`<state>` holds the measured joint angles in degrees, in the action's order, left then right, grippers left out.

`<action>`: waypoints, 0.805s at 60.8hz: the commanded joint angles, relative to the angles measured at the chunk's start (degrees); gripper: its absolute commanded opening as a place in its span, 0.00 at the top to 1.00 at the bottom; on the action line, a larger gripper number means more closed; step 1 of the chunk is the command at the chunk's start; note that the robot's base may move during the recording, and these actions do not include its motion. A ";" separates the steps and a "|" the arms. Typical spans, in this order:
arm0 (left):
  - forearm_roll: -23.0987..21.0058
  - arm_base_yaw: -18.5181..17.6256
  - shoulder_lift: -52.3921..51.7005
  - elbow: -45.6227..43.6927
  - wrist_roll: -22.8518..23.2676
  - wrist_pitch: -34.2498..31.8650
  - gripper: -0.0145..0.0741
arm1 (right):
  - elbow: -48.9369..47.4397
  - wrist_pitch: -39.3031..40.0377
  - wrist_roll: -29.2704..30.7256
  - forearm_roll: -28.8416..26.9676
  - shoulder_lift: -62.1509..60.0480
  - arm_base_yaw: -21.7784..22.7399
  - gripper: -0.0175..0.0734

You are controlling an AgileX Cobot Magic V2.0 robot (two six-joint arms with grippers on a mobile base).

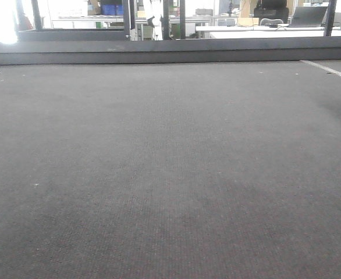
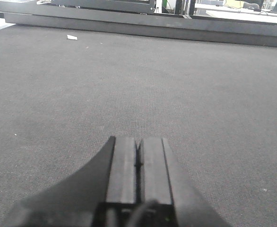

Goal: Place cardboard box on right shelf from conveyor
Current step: 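Raise the held box clear of the conveyor with the right gripper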

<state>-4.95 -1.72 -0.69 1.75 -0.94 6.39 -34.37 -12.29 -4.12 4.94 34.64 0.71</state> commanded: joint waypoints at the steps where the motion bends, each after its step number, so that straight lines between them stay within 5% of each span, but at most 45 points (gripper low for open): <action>1: -0.26 -0.13 -0.51 -0.16 0.06 -4.71 0.97 | 0.19 6.52 1.25 1.06 -3.95 0.44 0.46; 31: -0.26 -0.13 -0.51 -0.16 0.06 -4.71 0.97 | 5.08 5.18 1.25 1.00 -24.50 0.44 0.46; 49: -0.26 -0.13 -0.51 -0.16 0.06 -4.71 0.97 | 5.08 5.29 1.25 1.00 -26.46 0.44 0.46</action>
<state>-4.95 -1.72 -0.69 1.75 -0.94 6.39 -27.70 -12.49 -3.60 5.17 7.51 0.71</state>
